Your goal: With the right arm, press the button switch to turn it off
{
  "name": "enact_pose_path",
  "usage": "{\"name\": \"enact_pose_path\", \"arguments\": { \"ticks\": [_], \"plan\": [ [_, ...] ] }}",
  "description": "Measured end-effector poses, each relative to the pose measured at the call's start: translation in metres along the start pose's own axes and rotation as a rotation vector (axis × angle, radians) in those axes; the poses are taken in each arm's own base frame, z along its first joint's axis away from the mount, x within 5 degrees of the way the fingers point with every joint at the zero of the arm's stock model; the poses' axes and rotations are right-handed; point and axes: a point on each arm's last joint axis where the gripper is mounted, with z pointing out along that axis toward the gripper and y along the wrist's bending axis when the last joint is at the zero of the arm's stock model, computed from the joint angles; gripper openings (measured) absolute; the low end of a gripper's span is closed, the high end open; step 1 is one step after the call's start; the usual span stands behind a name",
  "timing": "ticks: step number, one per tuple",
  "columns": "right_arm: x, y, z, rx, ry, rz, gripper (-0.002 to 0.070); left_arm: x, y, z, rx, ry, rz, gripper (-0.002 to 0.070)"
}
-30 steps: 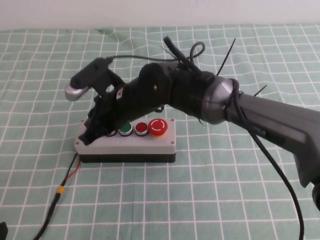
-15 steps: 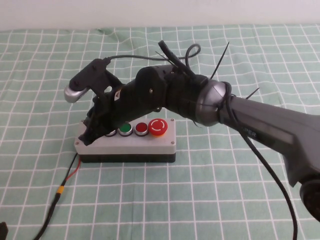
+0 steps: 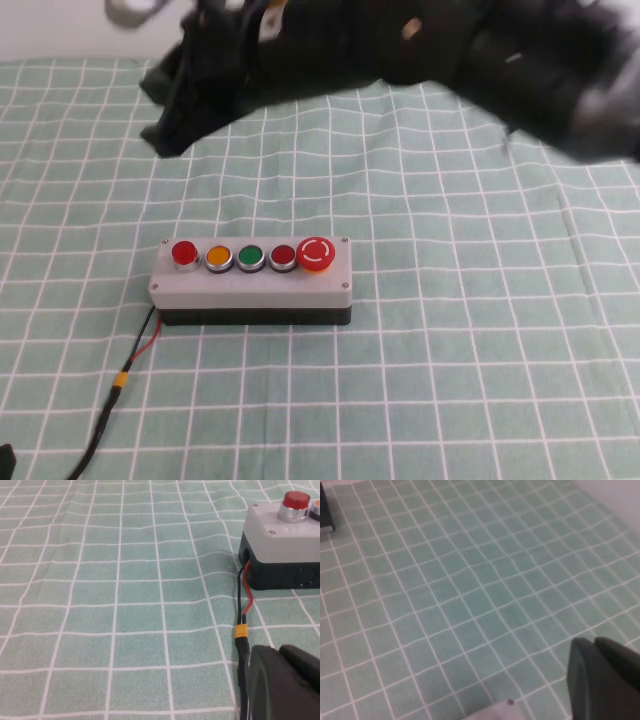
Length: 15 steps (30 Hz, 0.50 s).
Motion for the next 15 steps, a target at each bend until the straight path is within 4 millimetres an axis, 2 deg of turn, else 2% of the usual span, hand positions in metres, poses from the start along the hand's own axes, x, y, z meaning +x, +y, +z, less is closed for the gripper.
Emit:
{"name": "enact_pose_path", "arguments": {
  "ticks": [4, 8, 15],
  "plan": [
    [-0.022, 0.002, -0.05, 0.028, -0.005, -0.048, -0.0016, 0.0, 0.0, 0.0, 0.0, 0.0, 0.0, -0.0003],
    [-0.03, 0.002, -0.089, 0.085, 0.039, -0.014, -0.0016, 0.0, 0.0, 0.0, 0.0, 0.0, 0.0, -0.0003],
    [-0.025, 0.006, -0.135, 0.145, 0.038, 0.033, -0.0016, 0.0, 0.0, 0.0, 0.0, 0.0, 0.0, -0.0003]
  ]
}}
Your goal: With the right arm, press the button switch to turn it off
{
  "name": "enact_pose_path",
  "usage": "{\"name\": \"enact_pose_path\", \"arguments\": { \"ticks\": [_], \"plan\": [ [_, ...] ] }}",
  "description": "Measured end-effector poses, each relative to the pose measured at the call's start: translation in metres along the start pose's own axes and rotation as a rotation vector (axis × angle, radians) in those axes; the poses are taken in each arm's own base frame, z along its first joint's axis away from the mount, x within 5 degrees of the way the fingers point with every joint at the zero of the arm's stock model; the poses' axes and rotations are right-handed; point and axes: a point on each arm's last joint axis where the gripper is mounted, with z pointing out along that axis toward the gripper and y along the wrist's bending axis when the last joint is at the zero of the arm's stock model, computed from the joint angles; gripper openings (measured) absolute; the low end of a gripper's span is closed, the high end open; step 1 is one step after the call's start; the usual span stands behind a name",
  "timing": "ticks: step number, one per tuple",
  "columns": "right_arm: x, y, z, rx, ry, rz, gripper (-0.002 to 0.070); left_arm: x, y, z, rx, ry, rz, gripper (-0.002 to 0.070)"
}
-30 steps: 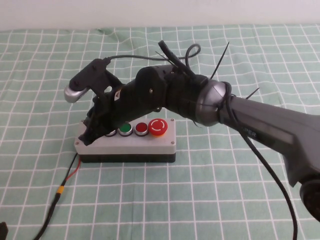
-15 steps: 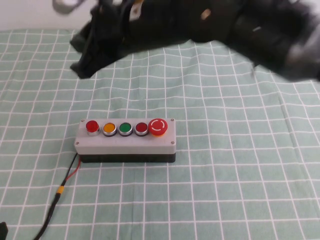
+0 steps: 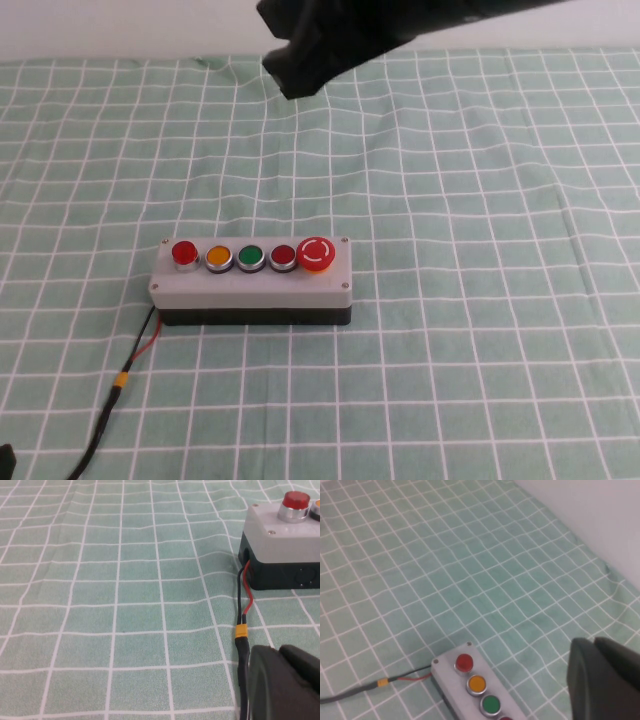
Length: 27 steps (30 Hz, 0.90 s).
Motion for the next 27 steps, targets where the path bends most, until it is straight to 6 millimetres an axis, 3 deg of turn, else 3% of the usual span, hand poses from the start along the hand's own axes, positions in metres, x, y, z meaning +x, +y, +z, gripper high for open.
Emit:
{"name": "enact_pose_path", "arguments": {
  "ticks": [6, 17, 22, 27],
  "plan": [
    [0.034, 0.006, -0.019, 0.021, -0.074, 0.043, -0.0016, 0.0, 0.0, 0.0, 0.0, 0.0, 0.0, -0.0003],
    [0.124, 0.024, -0.072, 0.027, -0.188, 0.124, -0.0016, 0.0, 0.0, 0.0, 0.0, 0.0, 0.0, -0.0003],
    [0.146, 0.03, -0.107, 0.038, -0.276, 0.131, -0.0016, 0.0, 0.0, 0.0, 0.0, 0.0, 0.0, -0.0003],
    [0.155, 0.032, -0.138, 0.045, -0.358, 0.132, -0.0016, 0.0, 0.0, 0.0, 0.0, 0.0, 0.0, -0.0003]
  ]
}}
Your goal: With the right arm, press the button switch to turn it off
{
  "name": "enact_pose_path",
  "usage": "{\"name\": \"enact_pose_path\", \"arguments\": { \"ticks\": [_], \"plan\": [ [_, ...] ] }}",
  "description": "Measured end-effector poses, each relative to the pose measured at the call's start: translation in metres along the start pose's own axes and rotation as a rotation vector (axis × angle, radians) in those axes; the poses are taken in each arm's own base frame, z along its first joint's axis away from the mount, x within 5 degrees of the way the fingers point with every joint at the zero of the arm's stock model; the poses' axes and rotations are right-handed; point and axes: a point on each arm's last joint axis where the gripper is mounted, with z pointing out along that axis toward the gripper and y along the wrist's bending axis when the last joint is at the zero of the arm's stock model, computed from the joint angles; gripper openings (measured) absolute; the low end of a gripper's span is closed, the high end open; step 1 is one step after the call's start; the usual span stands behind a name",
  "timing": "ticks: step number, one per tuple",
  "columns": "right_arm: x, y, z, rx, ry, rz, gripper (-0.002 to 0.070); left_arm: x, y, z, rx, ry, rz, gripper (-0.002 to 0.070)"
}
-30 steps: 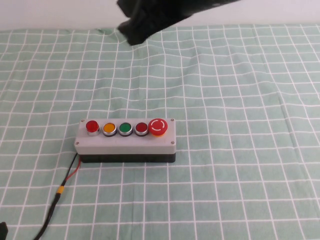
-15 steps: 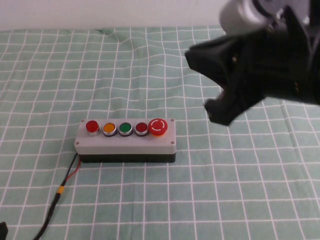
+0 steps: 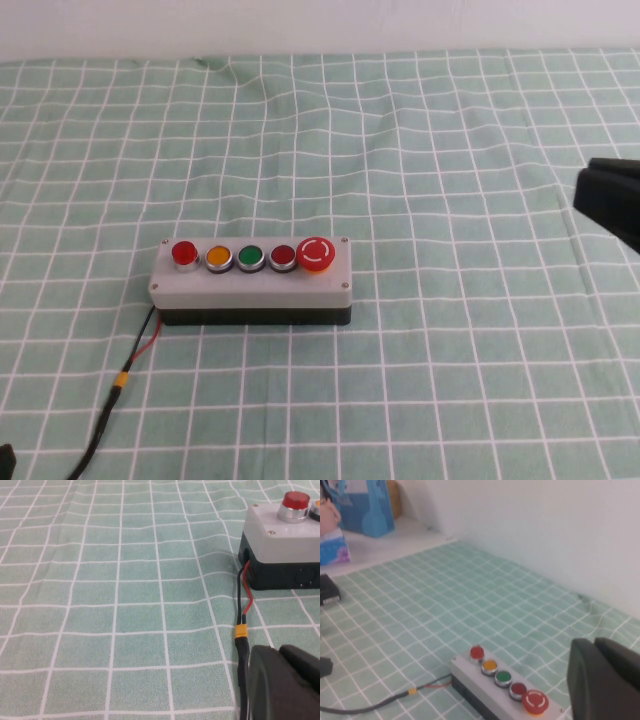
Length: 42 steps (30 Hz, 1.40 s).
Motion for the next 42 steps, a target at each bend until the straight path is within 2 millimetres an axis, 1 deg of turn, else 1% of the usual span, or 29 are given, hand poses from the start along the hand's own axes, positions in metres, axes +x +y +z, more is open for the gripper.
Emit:
{"name": "enact_pose_path", "arguments": {
  "ticks": [2, 4, 12, 18, 20, 23, 26, 33, 37, 39, 42],
  "plan": [
    [-0.003, 0.0, -0.009, 0.001, -0.029, -0.001, -0.0016, 0.0, 0.0, 0.0, 0.0, 0.0, 0.0, -0.0003],
    [-0.004, 0.0, -0.012, 0.001, -0.039, 0.001, -0.0017, 0.0, 0.0, 0.0, 0.0, 0.0, 0.0, -0.0003],
    [-0.002, 0.0, -0.007, 0.0, -0.024, 0.001, -0.0016, 0.0, 0.0, 0.0, 0.0, 0.0, 0.0, -0.0003],
    [0.007, 0.001, -0.004, -0.011, 0.07, 0.0, -0.0017, 0.0, 0.0, 0.0, 0.0, 0.0, 0.0, -0.0003],
    [0.01, 0.001, -0.004, -0.009, 0.097, -0.031, -0.0017, 0.0, 0.0, 0.0, 0.0, 0.0, 0.0, -0.0003],
    [0.013, -0.002, -0.004, 0.014, 0.128, -0.116, -0.0016, 0.0, 0.0, 0.0, 0.0, 0.0, 0.0, -0.0003],
    [0.016, -0.007, -0.005, 0.047, 0.167, -0.15, -0.0016, 0.0, 0.0, 0.0, 0.0, 0.0, 0.0, -0.0003],
    [0.022, -0.021, -0.007, 0.135, 0.231, -0.116, -0.0016, 0.0, 0.0, 0.0, 0.0, 0.0, 0.0, -0.0003],
    [0.02, -0.027, -0.017, 0.193, 0.207, -0.06, -0.0017, 0.0, 0.0, 0.0, 0.0, 0.0, 0.0, -0.0003],
    [0.02, -0.029, -0.026, 0.229, 0.178, -0.052, -0.0016, 0.0, 0.0, 0.0, 0.0, 0.0, 0.0, -0.0003],
    [0.026, -0.03, -0.043, 0.284, 0.113, -0.052, -0.0016, 0.0, 0.0, 0.0, 0.0, 0.0, 0.0, -0.0003]
  ]
}}
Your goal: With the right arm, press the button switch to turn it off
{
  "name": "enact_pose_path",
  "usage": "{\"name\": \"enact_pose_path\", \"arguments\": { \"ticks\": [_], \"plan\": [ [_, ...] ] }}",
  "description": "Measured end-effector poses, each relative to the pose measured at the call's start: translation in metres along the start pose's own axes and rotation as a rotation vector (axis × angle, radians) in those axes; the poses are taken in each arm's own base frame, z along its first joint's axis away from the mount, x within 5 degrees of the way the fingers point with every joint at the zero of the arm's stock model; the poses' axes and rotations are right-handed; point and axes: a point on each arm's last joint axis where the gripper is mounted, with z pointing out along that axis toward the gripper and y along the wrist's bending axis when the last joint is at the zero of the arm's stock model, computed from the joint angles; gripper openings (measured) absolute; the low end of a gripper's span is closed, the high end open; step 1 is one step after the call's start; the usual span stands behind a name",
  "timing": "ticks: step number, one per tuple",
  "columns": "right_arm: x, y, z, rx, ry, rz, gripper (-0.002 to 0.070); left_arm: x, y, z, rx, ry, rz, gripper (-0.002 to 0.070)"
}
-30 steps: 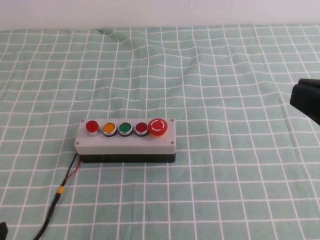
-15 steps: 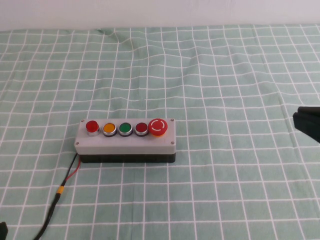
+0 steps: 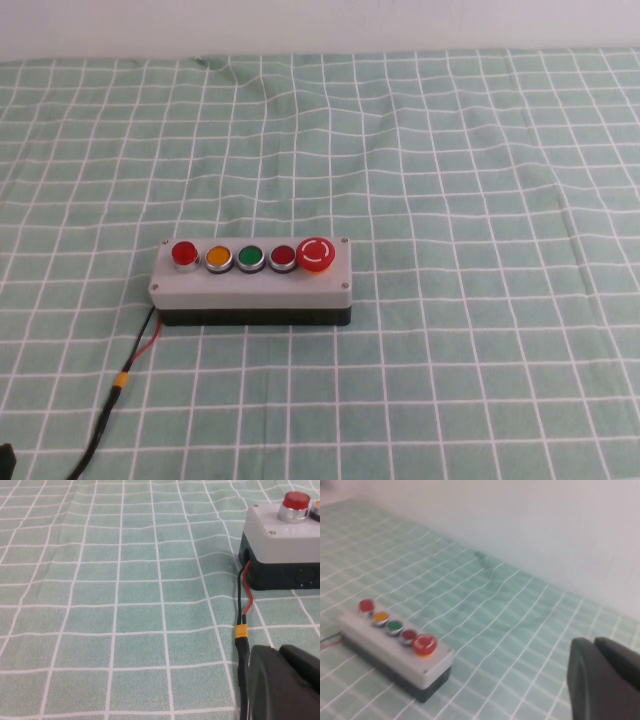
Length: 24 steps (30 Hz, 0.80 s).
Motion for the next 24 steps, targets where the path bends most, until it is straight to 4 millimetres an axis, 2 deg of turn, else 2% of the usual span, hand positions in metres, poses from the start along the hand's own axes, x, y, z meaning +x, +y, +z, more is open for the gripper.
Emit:
{"name": "enact_pose_path", "arguments": {
  "ticks": [4, 10, 12, 16, 20, 24],
  "plan": [
    [0.023, -0.002, -0.021, 0.084, -0.129, 0.005, -0.0016, 0.0, 0.0, 0.0, 0.0, 0.0, 0.0, -0.0003],
    [0.072, 0.003, -0.052, 0.21, -0.393, -0.005, -0.0016, 0.0, 0.0, 0.0, 0.0, 0.0, 0.0, -0.0003],
    [0.092, 0.006, -0.056, 0.246, -0.454, -0.011, -0.0016, 0.0, 0.0, 0.0, 0.0, 0.0, 0.0, -0.0003],
    [0.126, 0.006, -0.041, 0.276, -0.427, 0.003, -0.0016, 0.0, 0.0, 0.0, 0.0, 0.0, 0.0, -0.0003],
    [0.161, 0.007, -0.023, 0.26, -0.329, 0.124, -0.0016, 0.0, 0.0, 0.0, 0.0, 0.0, 0.0, -0.0003],
    [0.177, 0.008, -0.017, 0.252, -0.238, 0.242, -0.0016, 0.0, 0.0, 0.0, 0.0, 0.0, 0.0, -0.0003]
  ]
}}
